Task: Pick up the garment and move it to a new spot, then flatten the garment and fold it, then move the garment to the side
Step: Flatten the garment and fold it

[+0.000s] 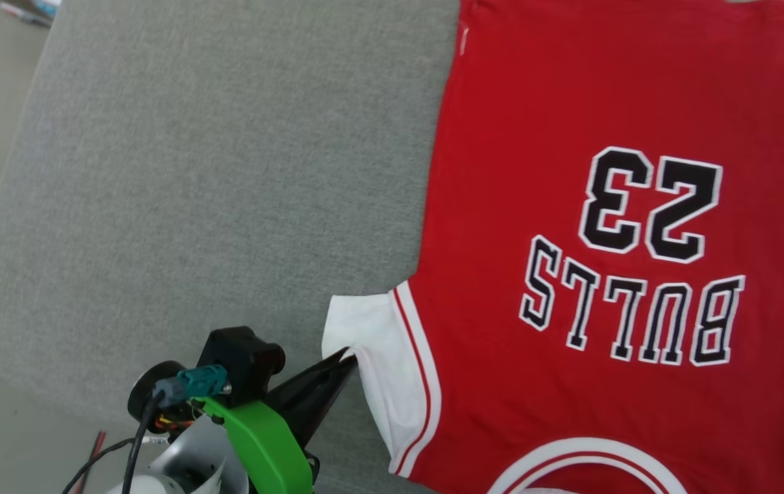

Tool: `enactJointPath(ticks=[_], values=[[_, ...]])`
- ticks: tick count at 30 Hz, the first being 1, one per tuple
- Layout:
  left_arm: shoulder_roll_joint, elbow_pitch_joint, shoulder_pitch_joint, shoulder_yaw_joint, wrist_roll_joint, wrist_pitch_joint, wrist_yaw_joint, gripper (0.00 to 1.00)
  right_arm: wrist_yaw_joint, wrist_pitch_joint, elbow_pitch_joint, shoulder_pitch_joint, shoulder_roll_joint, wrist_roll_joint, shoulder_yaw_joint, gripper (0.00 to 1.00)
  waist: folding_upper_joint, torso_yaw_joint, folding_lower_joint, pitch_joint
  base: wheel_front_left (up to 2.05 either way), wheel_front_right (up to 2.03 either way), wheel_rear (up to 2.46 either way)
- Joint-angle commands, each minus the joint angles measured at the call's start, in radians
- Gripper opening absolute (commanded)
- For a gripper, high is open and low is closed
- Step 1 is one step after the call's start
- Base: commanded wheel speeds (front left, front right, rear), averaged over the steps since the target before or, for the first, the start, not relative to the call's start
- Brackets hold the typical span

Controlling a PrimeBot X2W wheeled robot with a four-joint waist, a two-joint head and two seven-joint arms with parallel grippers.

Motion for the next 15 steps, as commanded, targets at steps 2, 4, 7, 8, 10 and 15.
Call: enactJointPath(ticks=[2, 4, 7, 8, 10, 15], values=[[-0.012, -0.003, -0.024, -0.003, 0.008, -0.003, 0.001, 0.0, -0.001, 0.018, 0.033, -0.035, 0.0, -0.044, -0.012, 1.0, 0.0, 0.104, -0.0002, 0.106, 0.0, 0.0, 0.0], [-0.018, 0.002, -0.029, -0.006, 0.01, -0.006, -0.002, 0.0, -0.001, 0.023, 0.063, -0.055, 0.002, -0.07, -0.03, 1.0, 0.0, 0.116, -0.0002, 0.118, 0.0, 0.0, 0.0], [-0.032, 0.012, -0.032, -0.012, 0.01, -0.014, -0.007, 0.0, -0.001, 0.026, 0.092, -0.072, -0.007, -0.104, -0.032, 1.0, 0.0, 0.133, -0.0002, 0.132, 0.0, 0.0, 0.0], [-0.039, 0.016, -0.032, -0.014, 0.007, -0.018, -0.008, 0.0, -0.001, 0.027, 0.101, -0.075, -0.01, -0.113, -0.031, 1.0, 0.0, 0.138, -0.0002, 0.137, 0.0, 0.0, 0.0], [-0.048, 0.025, -0.03, -0.018, 0.007, -0.026, -0.011, 0.0, -0.001, 0.029, 0.12, -0.079, -0.01, -0.122, -0.036, 1.0, 0.0, 0.146, -0.0002, 0.142, 0.0, 0.0, 0.0], [-0.062, 0.044, -0.032, -0.023, 0.006, -0.04, -0.018, 0.0, -0.001, 0.047, 0.147, -0.055, -0.02, -0.132, -0.021, 1.0, 0.0, 0.161, -0.0002, 0.151, 0.0, 0.0, 0.0]])
